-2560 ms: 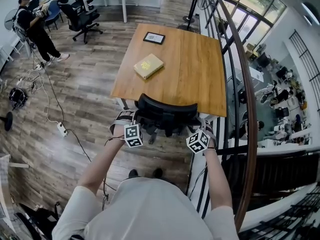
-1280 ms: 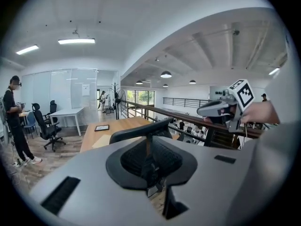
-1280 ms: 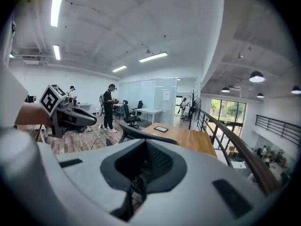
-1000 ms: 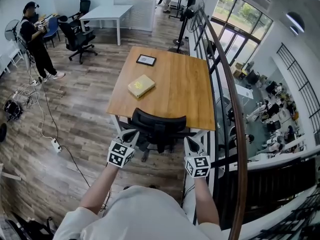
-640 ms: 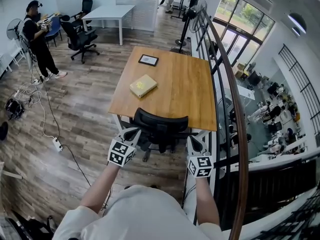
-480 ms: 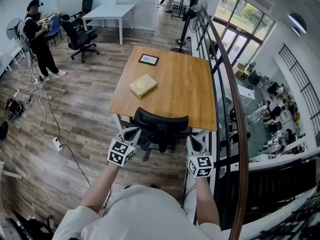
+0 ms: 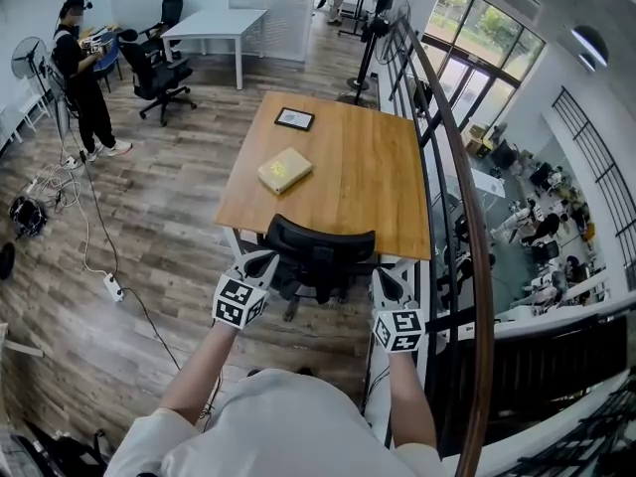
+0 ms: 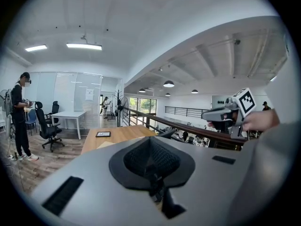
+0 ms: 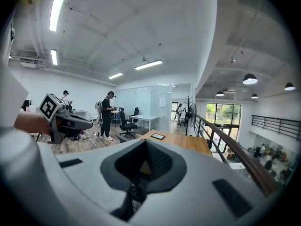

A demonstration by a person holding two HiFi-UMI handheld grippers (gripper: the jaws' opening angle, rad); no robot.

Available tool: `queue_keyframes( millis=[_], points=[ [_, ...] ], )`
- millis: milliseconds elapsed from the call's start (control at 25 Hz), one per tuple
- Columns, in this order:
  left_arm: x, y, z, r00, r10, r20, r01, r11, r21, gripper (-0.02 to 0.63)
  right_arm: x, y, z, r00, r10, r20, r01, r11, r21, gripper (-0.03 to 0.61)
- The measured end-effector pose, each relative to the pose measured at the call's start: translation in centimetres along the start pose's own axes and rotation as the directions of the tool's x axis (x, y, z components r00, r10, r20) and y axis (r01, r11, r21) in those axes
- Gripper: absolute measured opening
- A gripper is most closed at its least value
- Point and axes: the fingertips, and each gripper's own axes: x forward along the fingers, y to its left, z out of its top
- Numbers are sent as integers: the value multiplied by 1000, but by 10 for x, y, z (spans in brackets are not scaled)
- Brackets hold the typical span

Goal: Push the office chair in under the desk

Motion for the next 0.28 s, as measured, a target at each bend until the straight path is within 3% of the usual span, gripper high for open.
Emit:
queue_keyframes(
  millis=[280],
  points=[
    [0,3,-1,1000,-4,7,4,1000,-2,-6,2,2,-1,1000,-3,-2,3,1000,-5,2]
  ],
)
